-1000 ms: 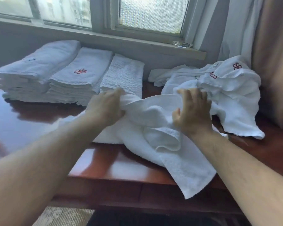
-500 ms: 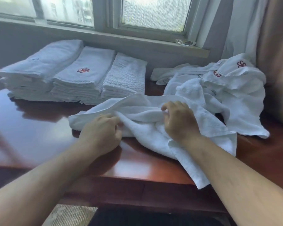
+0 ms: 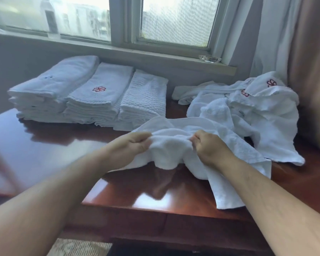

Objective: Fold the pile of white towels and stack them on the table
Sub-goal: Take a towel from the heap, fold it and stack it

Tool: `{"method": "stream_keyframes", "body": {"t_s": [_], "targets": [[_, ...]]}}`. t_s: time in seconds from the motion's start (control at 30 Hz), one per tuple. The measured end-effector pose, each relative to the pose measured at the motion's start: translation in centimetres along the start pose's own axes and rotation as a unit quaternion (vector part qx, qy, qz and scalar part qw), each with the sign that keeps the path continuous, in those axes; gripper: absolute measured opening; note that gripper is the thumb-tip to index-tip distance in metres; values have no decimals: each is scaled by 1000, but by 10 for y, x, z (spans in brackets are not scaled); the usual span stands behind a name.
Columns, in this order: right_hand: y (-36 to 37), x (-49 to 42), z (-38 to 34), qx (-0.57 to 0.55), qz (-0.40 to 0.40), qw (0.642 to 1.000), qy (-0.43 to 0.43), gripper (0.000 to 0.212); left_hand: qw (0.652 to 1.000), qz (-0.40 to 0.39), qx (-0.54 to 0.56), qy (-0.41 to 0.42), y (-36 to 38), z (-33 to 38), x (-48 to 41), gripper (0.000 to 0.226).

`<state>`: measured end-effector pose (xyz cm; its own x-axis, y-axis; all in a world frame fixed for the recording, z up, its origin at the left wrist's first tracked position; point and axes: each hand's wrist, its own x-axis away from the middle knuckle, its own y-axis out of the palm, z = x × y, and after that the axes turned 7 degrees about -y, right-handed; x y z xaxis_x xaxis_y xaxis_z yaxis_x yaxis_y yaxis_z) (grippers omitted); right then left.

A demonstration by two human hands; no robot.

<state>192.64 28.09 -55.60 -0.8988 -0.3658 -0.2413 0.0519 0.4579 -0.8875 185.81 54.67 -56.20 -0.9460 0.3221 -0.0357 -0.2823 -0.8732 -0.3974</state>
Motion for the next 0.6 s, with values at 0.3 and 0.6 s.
{"method": "stream_keyframes", "body": {"t_s": [0.3,0.6], "targets": [[-3,-4,-24,-13,-120,993,-17,44,870,317,-371,68,-8,8,-1,22],[-5,1,-37,-224,-167,959,35,35,836,186,-475,201,20,-10,1,16]]}}
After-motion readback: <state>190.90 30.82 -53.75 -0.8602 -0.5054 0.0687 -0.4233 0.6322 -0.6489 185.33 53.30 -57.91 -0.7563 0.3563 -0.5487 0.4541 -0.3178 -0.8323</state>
